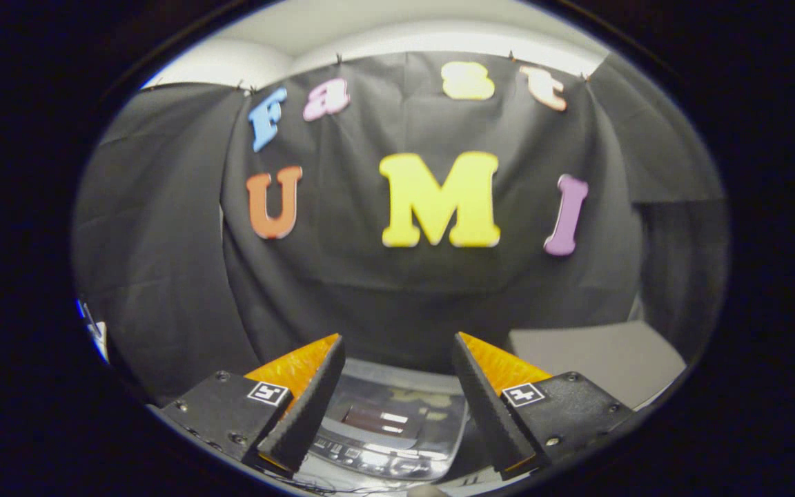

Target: Put the clothes into the washing machine and then close the washing machine lid.

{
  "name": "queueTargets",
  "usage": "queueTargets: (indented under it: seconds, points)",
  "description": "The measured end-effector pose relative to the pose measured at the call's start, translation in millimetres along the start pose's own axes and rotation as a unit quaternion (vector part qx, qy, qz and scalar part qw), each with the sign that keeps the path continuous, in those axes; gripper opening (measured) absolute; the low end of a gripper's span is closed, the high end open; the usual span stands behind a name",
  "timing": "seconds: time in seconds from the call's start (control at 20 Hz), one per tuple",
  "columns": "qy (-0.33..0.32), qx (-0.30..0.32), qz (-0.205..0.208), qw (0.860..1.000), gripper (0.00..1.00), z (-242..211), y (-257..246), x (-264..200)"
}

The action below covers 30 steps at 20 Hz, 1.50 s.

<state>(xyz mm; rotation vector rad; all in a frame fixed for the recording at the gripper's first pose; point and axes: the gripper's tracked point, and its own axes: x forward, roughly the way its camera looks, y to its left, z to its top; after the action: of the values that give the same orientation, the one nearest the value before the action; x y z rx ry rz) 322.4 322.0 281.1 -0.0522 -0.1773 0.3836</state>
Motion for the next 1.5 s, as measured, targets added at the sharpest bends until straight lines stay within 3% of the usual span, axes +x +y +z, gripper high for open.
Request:
queueTargets:
  seconds: [0.15, 0.3, 0.45, 0.5, 0.7, 0.95, 1.25, 1.5]
  points:
    - [-0.113, 0.001, -0.024, 0.993, 0.98, 64, -59, -77]
    - [-0.167, 0.013, -0.047, 0.985, 0.98, 83, -105, -142]
    - [-0.164, 0.089, -0.024, 0.982, 0.99, 35, -130, -187]
    - [-0.151, 0.084, -0.029, 0.984, 0.99, 14, -141, -199]
    - [-0.115, 0.013, -0.128, 0.985, 1.00, -58, -222, -248]
    - [-0.027, 0.041, -0.181, 0.982, 1.00, -152, -275, -300]
    - [0.048, 0.044, -0.185, 0.980, 1.00, -239, -293, -348]
    - [0.050, 0.040, -0.166, 0.984, 1.00, -243, -281, -369]
